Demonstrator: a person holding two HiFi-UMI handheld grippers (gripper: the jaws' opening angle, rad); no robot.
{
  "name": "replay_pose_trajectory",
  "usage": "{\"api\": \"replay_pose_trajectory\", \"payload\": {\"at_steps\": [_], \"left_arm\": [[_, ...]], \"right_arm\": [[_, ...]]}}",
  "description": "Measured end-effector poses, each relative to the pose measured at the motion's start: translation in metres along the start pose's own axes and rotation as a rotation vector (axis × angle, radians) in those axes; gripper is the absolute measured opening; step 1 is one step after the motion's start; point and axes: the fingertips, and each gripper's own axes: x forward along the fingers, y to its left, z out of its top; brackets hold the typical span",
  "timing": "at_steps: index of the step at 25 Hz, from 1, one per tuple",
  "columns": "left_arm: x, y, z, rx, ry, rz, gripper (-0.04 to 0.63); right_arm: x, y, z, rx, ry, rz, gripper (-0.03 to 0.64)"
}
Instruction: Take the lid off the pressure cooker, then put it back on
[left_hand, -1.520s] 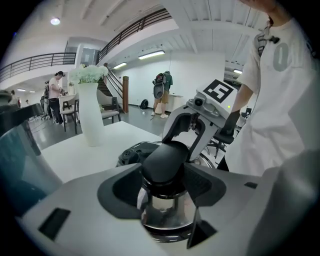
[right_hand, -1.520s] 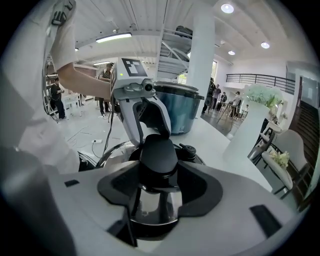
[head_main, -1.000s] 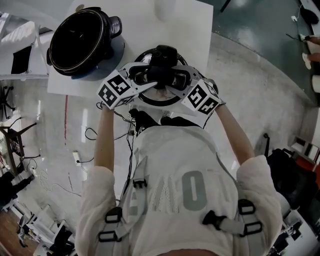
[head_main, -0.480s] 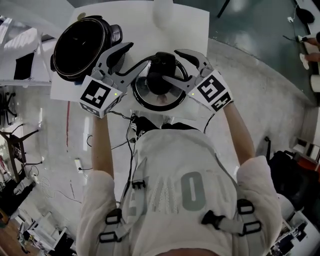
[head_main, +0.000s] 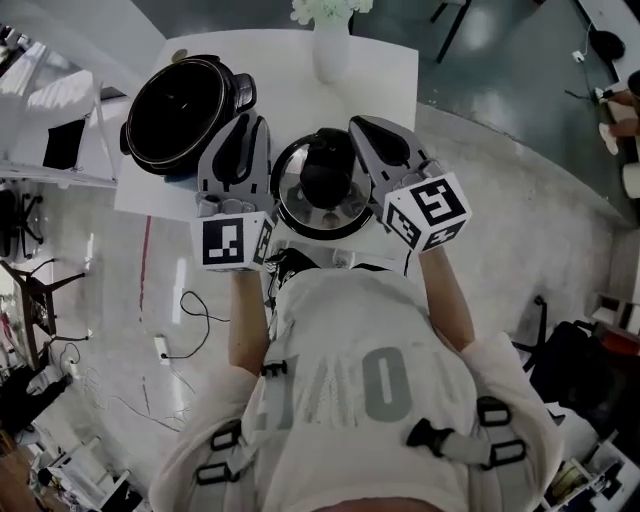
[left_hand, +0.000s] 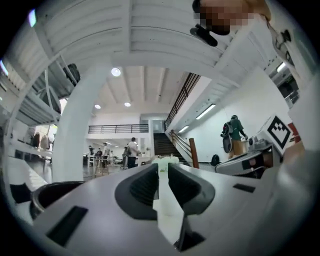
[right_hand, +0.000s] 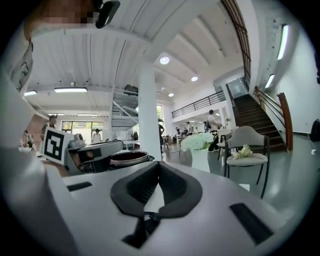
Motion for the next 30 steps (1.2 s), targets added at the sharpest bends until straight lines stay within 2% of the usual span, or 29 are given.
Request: {"api": "replay_pose_trajectory", "payload": {"at_steps": [3, 7, 11, 18, 20, 22, 23, 24, 25, 28, 30], "left_arm": [[-0.013, 0.009, -0.002, 0.018, -0.012, 0.083, 0.034], [-0.021, 0.015, -0.002, 0.020, -0.017, 0.116, 0.018], [-0.024, 0.013, -0.010, 0.039, 0.015, 0.115, 0.018], [-0.016, 0.010, -0.019, 0.002, 0.032, 0.084, 0.018], [-0.012, 0.003, -0.027, -0.028, 0.038, 0.021, 0.018], [-0.007, -0.008, -0.038, -0.037, 0.043, -0.086, 0.026], [-0.006, -0.016, -0.044, -0.030, 0.058, -0.159, 0.040], [-0.006, -0.026, -0.051, -0.015, 0.083, -0.244, 0.099], [-0.008, -0.037, -0.060, 0.008, 0.120, -0.334, 0.164], [-0.023, -0.070, -0.098, 0.136, 0.271, -0.580, 0.278], [-0.036, -0.083, -0.133, 0.245, 0.393, -0.708, 0.361]], "right_arm": [[-0.013, -0.010, -0.006, 0.044, -0.036, -0.097, 0.008], [-0.032, -0.022, -0.018, 0.048, -0.033, -0.189, 0.008], [-0.044, -0.022, -0.027, 0.026, -0.024, -0.201, 0.008], [-0.045, -0.018, -0.028, -0.009, -0.012, -0.172, 0.008], [-0.043, -0.013, -0.028, -0.026, -0.015, -0.134, 0.008], [-0.040, -0.003, -0.030, -0.046, -0.007, -0.063, 0.008], [-0.037, 0.005, -0.034, -0.055, 0.014, -0.009, 0.061], [-0.035, 0.013, -0.041, -0.068, 0.047, 0.049, 0.213], [-0.033, 0.020, -0.048, -0.087, 0.086, 0.098, 0.268], [-0.031, 0.034, -0.077, -0.158, 0.197, 0.190, 0.292], [-0.030, 0.037, -0.097, -0.192, 0.266, 0.235, 0.318]]}}
